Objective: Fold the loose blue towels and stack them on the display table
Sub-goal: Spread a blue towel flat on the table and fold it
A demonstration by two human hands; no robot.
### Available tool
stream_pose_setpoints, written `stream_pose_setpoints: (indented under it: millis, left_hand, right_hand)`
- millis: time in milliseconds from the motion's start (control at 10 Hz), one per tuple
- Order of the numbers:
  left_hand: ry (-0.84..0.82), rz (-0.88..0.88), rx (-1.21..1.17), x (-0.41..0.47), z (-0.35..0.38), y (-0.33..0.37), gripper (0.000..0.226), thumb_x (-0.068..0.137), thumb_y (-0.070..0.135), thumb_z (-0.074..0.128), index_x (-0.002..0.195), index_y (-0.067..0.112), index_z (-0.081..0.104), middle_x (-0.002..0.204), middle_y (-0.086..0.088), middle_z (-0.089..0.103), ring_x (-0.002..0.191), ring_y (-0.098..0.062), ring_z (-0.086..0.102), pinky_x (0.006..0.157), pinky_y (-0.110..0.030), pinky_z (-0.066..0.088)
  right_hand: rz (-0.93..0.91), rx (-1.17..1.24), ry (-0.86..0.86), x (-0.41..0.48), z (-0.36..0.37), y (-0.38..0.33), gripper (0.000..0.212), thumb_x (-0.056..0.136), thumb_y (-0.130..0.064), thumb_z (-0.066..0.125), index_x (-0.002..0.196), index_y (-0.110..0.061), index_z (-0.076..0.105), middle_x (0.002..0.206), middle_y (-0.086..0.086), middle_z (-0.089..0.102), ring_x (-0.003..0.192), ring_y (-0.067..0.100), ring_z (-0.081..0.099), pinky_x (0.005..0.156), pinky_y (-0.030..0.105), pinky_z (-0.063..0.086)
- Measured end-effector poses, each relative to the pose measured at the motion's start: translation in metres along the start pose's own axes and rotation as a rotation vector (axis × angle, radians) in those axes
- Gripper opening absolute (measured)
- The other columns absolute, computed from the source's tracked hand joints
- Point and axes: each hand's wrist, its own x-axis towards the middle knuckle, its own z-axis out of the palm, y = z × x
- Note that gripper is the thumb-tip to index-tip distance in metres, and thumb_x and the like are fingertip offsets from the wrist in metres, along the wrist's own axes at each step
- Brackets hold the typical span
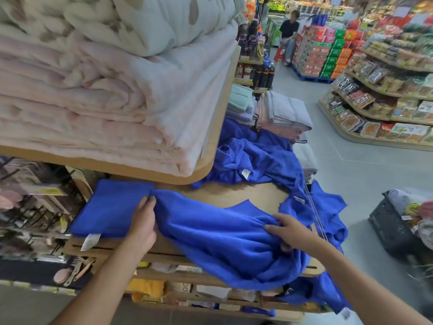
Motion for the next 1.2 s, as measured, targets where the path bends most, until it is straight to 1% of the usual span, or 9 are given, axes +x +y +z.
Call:
stream_pose_setpoints:
  millis: [200, 300, 500, 600, 700, 800, 900, 1100, 1200]
  left_hand:
    - [-0.428, -0.137, 0.139, -0.03, 0.071, 0.024, 0.026, 0.099, 0.021, 0.053, 0.089, 0.019, 0.076, 0.09, 0.0, 0.077, 0.093, -0.02, 0.069, 0.08, -0.033, 0.054]
    - [-0.427, -0.136, 0.161, -0.035, 0.147, 0.052, 0.023, 0.108, 0.027, 0.044, 0.094, 0.024, 0.062, 0.084, 0.007, 0.073, 0.084, -0.014, 0.066, 0.071, -0.03, 0.053]
    - [-0.107, 0.541, 0.616, -0.004, 0.247, 0.089, 0.05, 0.109, 0.039, 0.035, 0.143, 0.006, 0.052, 0.148, -0.017, 0.052, 0.137, -0.029, 0.048, 0.104, -0.026, 0.035]
    - [-0.036, 0.781, 0.821, 0.026, 0.269, 0.088, 0.042, 0.104, 0.021, 0.046, 0.139, -0.001, 0.053, 0.146, -0.025, 0.051, 0.138, -0.037, 0.046, 0.116, -0.038, 0.031]
    - [-0.108, 0.796, 1.174, 0.038, 0.259, 0.051, 0.066, 0.096, 0.021, 0.057, 0.155, 0.003, 0.03, 0.16, -0.021, 0.031, 0.148, -0.036, 0.029, 0.121, -0.045, 0.025]
    - [-0.423, 1.074, 1.136, 0.007, 0.238, 0.002, 0.059, 0.09, 0.012, 0.058, 0.147, 0.006, 0.046, 0.148, -0.015, 0.05, 0.139, -0.034, 0.044, 0.114, -0.049, 0.037]
    - [-0.844, 1.113, 1.198, -0.029, 0.214, -0.048, 0.043, 0.09, 0.041, 0.062, 0.13, 0.024, 0.064, 0.124, 0.005, 0.067, 0.116, -0.017, 0.061, 0.095, -0.042, 0.05]
    - [-0.928, 1.206, 1.491, -0.053, 0.197, -0.078, 0.062, 0.076, 0.086, 0.049, 0.113, 0.039, 0.067, 0.094, 0.014, 0.067, 0.088, -0.01, 0.059, 0.078, -0.033, 0.044]
    - [-0.905, 1.224, 1.342, -0.059, 0.188, -0.068, 0.022, 0.087, 0.042, 0.061, 0.105, 0.032, 0.069, 0.087, 0.007, 0.065, 0.086, -0.019, 0.062, 0.077, -0.039, 0.047]
  right_hand:
    - [-0.266, 0.427, 0.201, -0.023, -0.066, -0.041, 0.014, 0.088, -0.032, 0.069, 0.095, -0.021, 0.065, 0.062, 0.0, 0.042, 0.042, 0.013, 0.031, 0.039, 0.018, 0.03]
    - [-0.372, 0.565, 0.374, -0.012, -0.101, -0.076, 0.012, 0.098, -0.014, 0.06, 0.094, -0.024, 0.066, 0.066, 0.0, 0.053, 0.041, 0.013, 0.046, 0.038, 0.022, 0.043]
    - [-0.38, 0.77, 0.622, 0.05, -0.16, -0.134, 0.018, 0.104, -0.007, 0.049, 0.095, -0.018, 0.06, 0.083, 0.006, 0.067, 0.063, 0.017, 0.071, 0.059, 0.024, 0.058]
    - [-0.404, 0.587, 0.54, 0.086, -0.168, -0.126, 0.017, 0.103, 0.001, 0.051, 0.115, -0.007, 0.06, 0.1, 0.01, 0.066, 0.085, 0.017, 0.067, 0.078, 0.027, 0.056]
    - [-0.279, 0.048, 0.383, 0.1, -0.165, -0.091, 0.062, 0.095, -0.001, 0.065, 0.151, -0.004, 0.038, 0.135, 0.008, 0.052, 0.115, 0.018, 0.056, 0.098, 0.03, 0.046]
    - [-0.219, -0.325, 0.362, 0.087, -0.152, -0.05, 0.052, 0.091, -0.005, 0.062, 0.142, -0.013, 0.057, 0.138, 0.006, 0.062, 0.126, 0.023, 0.059, 0.107, 0.038, 0.046]
    - [-0.179, -0.614, 0.262, 0.064, -0.133, -0.014, 0.03, 0.088, -0.022, 0.055, 0.109, -0.037, 0.07, 0.106, -0.012, 0.072, 0.102, 0.021, 0.067, 0.084, 0.041, 0.055]
    - [-0.187, -1.155, 0.242, 0.05, -0.103, 0.018, 0.045, 0.097, -0.032, 0.049, 0.141, -0.043, 0.046, 0.124, -0.006, 0.056, 0.118, 0.024, 0.054, 0.089, 0.04, 0.038]
    - [-0.142, -1.123, 0.333, 0.035, -0.109, 0.006, 0.021, 0.1, -0.043, 0.05, 0.114, -0.035, 0.064, 0.108, -0.009, 0.062, 0.113, 0.021, 0.057, 0.09, 0.038, 0.037]
